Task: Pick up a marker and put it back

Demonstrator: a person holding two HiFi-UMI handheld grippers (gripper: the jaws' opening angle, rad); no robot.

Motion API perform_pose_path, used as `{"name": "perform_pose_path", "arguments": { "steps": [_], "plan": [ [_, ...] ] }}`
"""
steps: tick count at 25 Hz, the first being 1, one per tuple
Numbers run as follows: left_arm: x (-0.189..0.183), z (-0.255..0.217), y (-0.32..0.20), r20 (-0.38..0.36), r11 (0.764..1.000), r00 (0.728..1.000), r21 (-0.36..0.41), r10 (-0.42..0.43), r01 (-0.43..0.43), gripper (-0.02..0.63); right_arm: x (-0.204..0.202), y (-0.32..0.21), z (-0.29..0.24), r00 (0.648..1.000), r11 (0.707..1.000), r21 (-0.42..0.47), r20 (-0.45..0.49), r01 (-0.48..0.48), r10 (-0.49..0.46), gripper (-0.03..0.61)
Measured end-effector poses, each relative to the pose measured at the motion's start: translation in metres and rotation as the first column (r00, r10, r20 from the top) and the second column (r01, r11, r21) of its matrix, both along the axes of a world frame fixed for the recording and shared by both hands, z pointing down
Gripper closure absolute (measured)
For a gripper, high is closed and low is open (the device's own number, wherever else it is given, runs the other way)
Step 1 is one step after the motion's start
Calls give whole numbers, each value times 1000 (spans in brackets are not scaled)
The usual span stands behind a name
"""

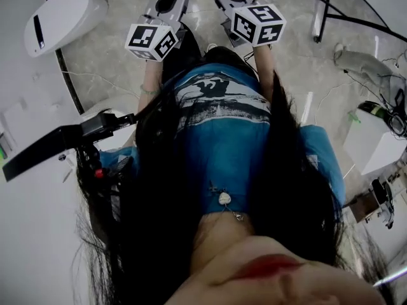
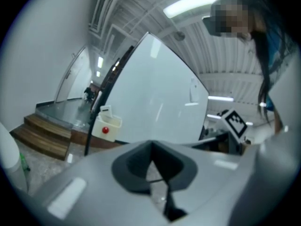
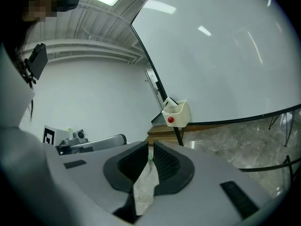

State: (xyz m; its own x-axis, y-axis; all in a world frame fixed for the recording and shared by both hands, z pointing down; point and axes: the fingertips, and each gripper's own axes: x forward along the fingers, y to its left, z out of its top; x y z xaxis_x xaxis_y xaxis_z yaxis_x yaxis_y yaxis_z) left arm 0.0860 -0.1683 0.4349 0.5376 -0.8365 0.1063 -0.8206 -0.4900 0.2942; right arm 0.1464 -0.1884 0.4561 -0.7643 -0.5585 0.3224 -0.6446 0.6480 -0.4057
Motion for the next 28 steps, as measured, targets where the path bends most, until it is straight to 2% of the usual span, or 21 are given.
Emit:
{"name": "perform_pose_path", "arguments": {
  "steps": [3, 6, 15, 20, 28],
  "plan": [
    [32, 0, 38, 21, 1000, 1000, -3, -6, 6, 611, 27, 32, 1, 1000, 1000, -12, 14, 21, -21, 538],
    [43, -2, 72, 44, 1000, 999, 2, -17, 17, 611, 38, 63, 4, 999, 999, -26, 40, 34, -33, 538],
    [18, -16, 162, 59, 996, 995, 19, -83, 82, 611, 10, 154, -13, 994, 995, 5, 58, 95, -95, 540],
    [18, -2, 176, 72, 996, 994, -24, -82, 84, 611, 2, 161, -1, 991, 993, -29, 70, 114, -111, 538],
    [1, 6, 201, 61, 993, 993, -50, -103, 106, 611, -17, 186, 7, 990, 990, -57, 60, 128, -125, 540]
  ]
}}
